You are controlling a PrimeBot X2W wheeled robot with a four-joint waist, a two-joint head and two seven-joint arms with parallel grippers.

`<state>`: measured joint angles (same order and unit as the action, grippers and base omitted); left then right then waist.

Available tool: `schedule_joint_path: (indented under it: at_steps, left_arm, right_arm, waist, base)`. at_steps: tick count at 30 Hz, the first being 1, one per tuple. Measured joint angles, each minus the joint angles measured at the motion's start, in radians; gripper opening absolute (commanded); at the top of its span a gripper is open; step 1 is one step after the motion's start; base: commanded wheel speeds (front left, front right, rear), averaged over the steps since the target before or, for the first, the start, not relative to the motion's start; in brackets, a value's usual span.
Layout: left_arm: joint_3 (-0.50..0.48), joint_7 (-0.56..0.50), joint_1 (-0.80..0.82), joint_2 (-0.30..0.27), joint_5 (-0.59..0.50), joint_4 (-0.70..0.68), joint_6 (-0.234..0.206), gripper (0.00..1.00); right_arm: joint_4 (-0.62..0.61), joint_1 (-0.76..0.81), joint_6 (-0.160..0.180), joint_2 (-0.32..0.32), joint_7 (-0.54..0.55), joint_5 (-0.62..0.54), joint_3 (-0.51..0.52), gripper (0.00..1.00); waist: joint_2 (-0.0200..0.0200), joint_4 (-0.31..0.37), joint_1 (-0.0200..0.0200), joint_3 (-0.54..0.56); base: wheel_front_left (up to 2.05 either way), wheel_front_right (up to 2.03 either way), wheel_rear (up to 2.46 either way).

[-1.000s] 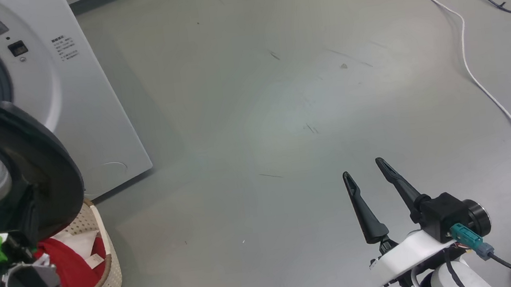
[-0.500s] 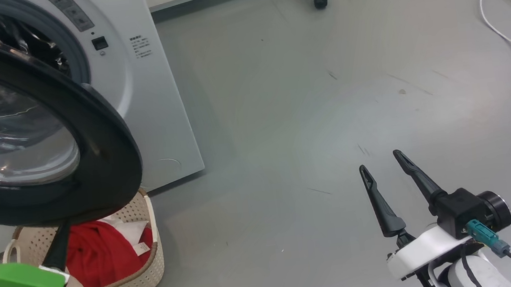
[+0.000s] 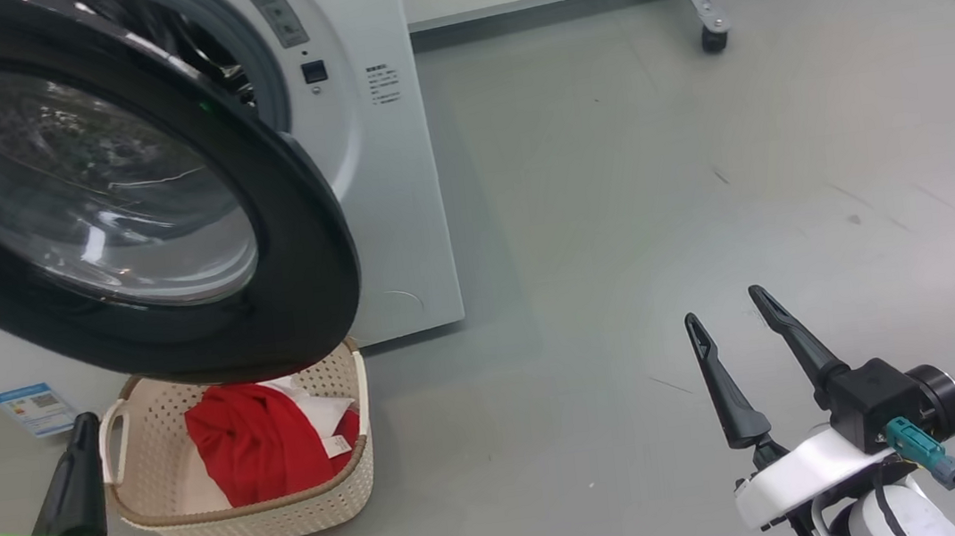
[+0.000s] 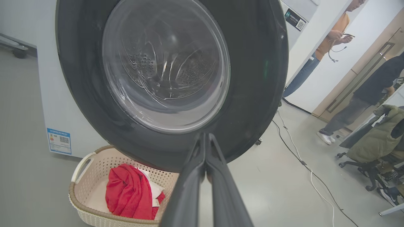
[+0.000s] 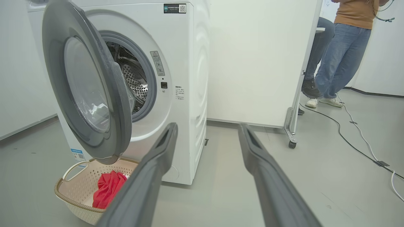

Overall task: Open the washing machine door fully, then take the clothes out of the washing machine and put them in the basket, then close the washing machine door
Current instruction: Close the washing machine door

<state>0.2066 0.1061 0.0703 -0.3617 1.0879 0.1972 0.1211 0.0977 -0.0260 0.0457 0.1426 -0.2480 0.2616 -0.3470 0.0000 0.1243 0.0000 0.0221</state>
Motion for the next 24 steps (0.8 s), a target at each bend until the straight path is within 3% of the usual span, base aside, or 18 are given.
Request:
schedule_joint_path:
  at_steps: [7, 19, 20, 21, 22, 23, 24]
  left_arm:
    - [0.021, 0.148, -0.069, -0.037, -0.163, -0.029, 0.0, 0.0]
    - [0.009, 0.151, -0.166, 0.0, -0.313, -0.052, -0.025, 0.0]
    - [0.006, 0.151, -0.172, 0.008, -0.318, -0.057, -0.032, 0.4]
    - [-0.001, 0.151, -0.177, 0.015, -0.322, -0.058, -0.038, 0.4]
    - [-0.01, 0.151, -0.179, 0.019, -0.332, -0.059, -0.043, 0.82]
    - [-0.023, 0.151, -0.178, 0.024, -0.343, -0.066, -0.047, 1.0]
    - [-0.038, 0.151, -0.178, 0.029, -0.352, -0.075, -0.049, 1.0]
  right_arm:
    - [-0.001, 0.017, 0.0, -0.003, -0.001, 0.0, -0.005, 1.0]
    - [-0.003, 0.035, -0.003, -0.012, -0.004, 0.002, -0.01, 1.0]
    - [-0.003, 0.037, -0.003, -0.012, -0.004, 0.002, -0.01, 1.0]
    - [-0.003, 0.037, -0.003, -0.012, -0.004, 0.002, -0.009, 1.0]
    - [-0.003, 0.037, -0.003, -0.012, -0.004, 0.002, -0.008, 1.0]
    - [-0.003, 0.037, -0.003, -0.012, -0.004, 0.002, -0.007, 1.0]
    - [-0.004, 0.037, -0.003, -0.013, -0.004, 0.003, -0.006, 1.0]
  waist:
    - [0.0, -0.038, 0.0, 0.022]
    - [0.0, -0.053, 0.0, 0.034]
    - [0.0, -0.055, 0.0, 0.034]
    - [0.0, -0.056, 0.0, 0.034]
    - [0.0, -0.058, 0.0, 0.033]
    - [0.0, -0.059, 0.0, 0.033]
    - [0.0, -0.061, 0.0, 0.032]
  base:
    - [0.0, 0.0, 0.0]
    - [0.0, 0.0, 0.0]
    - [0.0, 0.0, 0.0]
    - [0.0, 0.0, 0.0]
    - [0.0, 0.0, 0.0]
    - [0.0, 0.0, 0.0]
    - [0.0, 0.0, 0.0]
